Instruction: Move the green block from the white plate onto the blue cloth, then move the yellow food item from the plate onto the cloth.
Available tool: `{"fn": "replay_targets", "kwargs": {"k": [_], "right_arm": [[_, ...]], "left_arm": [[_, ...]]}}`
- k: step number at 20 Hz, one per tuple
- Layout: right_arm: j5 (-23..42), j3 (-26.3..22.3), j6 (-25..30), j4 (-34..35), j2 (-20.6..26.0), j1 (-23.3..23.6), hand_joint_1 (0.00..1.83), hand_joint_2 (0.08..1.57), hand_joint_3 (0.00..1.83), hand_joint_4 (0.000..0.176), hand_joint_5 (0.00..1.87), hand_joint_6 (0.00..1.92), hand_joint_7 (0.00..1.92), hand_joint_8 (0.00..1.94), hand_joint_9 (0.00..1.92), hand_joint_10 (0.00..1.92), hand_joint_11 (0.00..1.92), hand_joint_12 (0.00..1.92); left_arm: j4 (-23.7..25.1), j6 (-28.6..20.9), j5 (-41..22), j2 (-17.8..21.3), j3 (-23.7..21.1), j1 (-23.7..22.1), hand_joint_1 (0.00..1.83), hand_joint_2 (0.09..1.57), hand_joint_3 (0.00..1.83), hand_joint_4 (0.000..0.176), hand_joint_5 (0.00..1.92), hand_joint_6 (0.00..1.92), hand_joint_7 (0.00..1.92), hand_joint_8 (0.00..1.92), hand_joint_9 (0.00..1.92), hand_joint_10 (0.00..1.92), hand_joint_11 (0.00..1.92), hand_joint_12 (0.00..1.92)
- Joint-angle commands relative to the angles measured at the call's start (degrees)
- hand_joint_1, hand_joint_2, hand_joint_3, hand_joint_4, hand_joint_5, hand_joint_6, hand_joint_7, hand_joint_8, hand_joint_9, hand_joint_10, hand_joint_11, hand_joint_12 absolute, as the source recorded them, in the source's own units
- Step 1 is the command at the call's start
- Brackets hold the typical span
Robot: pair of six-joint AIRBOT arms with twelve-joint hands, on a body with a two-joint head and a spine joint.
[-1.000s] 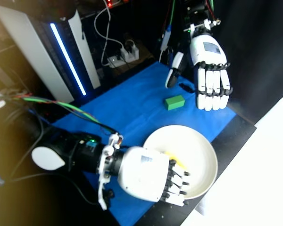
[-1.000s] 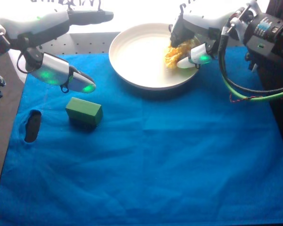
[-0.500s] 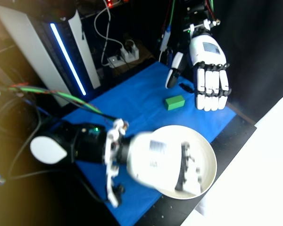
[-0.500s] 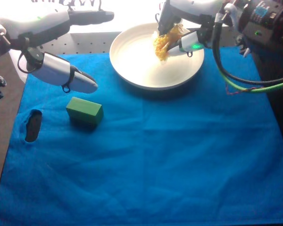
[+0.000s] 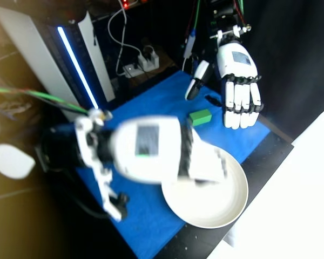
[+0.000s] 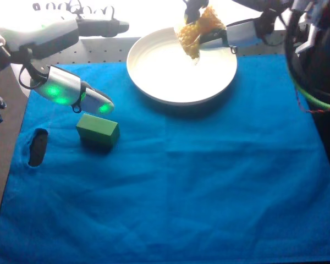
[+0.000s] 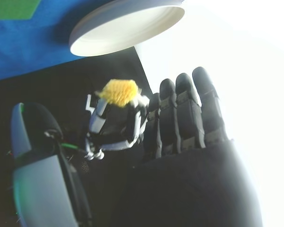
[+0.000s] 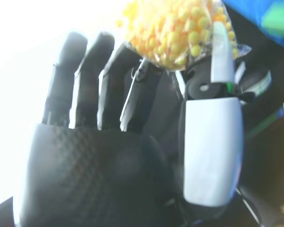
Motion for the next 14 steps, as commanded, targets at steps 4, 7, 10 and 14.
{"fn": "replay_targets", "kwargs": {"k": [4,7,10,14], "right_arm": [[9.8,-4.4,-0.2,1.5,3.9,0.0,1.19,1.04,0.0,0.0,1.14,0.69,0.87,1.85,1.0,1.92,1.06,1.92],[11.9,-6.9,-0.2,1.3,5.2,-2.9,1.23,1.1,0.0,0.0,1.11,0.64,0.91,1.25,0.65,1.35,0.38,1.82],[12.9,-8.7,-0.2,1.3,6.2,-5.7,1.25,1.08,0.0,0.0,1.08,0.65,1.08,1.0,0.97,0.7,0.56,1.43],[13.6,-10.6,-0.2,1.3,7.7,-9.2,1.27,1.06,0.0,0.0,1.11,0.57,1.14,0.93,0.97,0.85,0.47,1.57]], "left_arm": [[-2.7,0.2,-6.2,0.5,-0.2,0.5,0.8,0.83,0.0,0.053,0.23,0.0,0.36,0.0,0.28,0.0,0.0,0.56],[-3.6,0.6,-6.6,0.6,-0.2,1.1,0.79,0.8,0.0,0.065,0.23,0.0,0.35,0.0,0.24,0.0,0.0,0.51],[-4.4,0.9,-6.9,0.7,-0.2,1.6,0.82,0.8,0.0,0.086,0.24,0.0,0.35,0.0,0.24,0.0,0.0,0.47],[-5.3,1.1,-7.3,0.8,-0.2,2.1,0.82,0.79,0.0,0.088,0.24,0.0,0.37,0.0,0.25,0.0,0.0,0.49]]}}
